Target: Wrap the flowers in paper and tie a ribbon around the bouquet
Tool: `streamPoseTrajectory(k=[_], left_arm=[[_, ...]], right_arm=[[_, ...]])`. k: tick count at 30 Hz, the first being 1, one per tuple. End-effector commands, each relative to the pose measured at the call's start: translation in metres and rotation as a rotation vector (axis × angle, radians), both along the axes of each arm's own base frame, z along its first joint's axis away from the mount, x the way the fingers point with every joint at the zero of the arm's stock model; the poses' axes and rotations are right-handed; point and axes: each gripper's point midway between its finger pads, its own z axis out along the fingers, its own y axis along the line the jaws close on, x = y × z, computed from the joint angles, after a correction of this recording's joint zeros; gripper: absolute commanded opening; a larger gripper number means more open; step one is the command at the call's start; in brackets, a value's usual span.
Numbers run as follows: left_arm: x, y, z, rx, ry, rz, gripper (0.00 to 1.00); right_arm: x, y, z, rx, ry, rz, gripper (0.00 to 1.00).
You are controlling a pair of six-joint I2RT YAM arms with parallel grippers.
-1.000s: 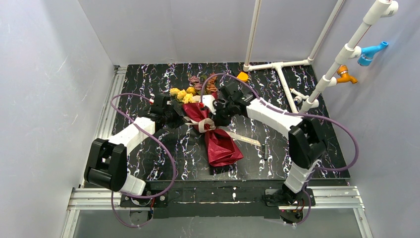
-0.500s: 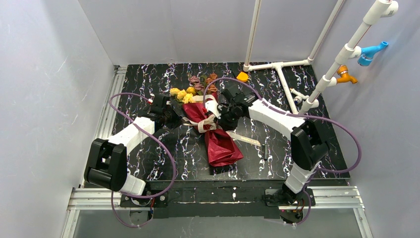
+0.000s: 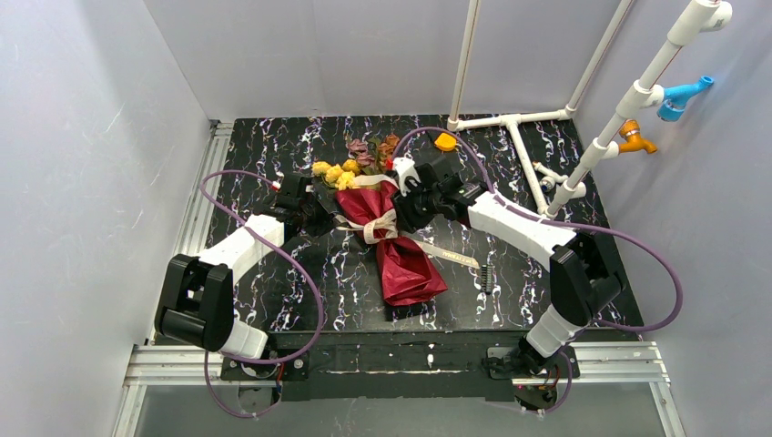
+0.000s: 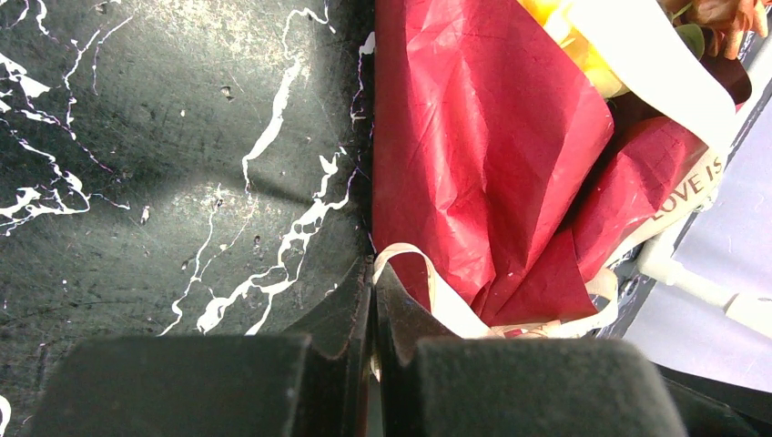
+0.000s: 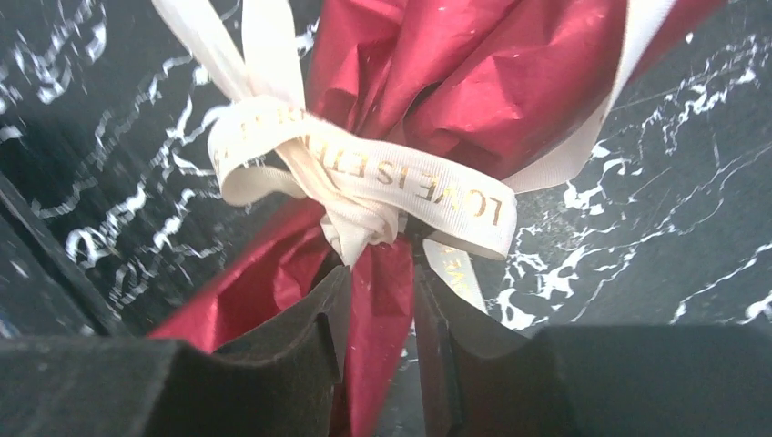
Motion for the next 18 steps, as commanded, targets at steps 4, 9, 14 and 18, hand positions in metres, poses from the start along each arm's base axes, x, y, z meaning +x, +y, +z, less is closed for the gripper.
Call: streamPoseTrajectory(k=[4,9,14,18], left_arm=[[0.004,0.000,0.016,0.002,-0.037,-0.005,0.00],[0.004,-0.001,0.016,-0.003,-0.033,-0.004,0.00],[0.004,-0.001,0.017,-0.005,-0.035,-0.004,0.00],[0.003,-0.001,0.016,-0.006,-0.032,-0.005,0.00]], right_arm=[[0.006,0.014,0.014,0.174,0.151,-0.290,0.40],[0.001,0.013,0.007,0.182,0.182,-0.311,0.46],[0.003,0.014,-0.003,0.172,0.193,-0.326,0.46],[0.005,0.019,-0.004,0.185,0.191,-0.325,0.46]])
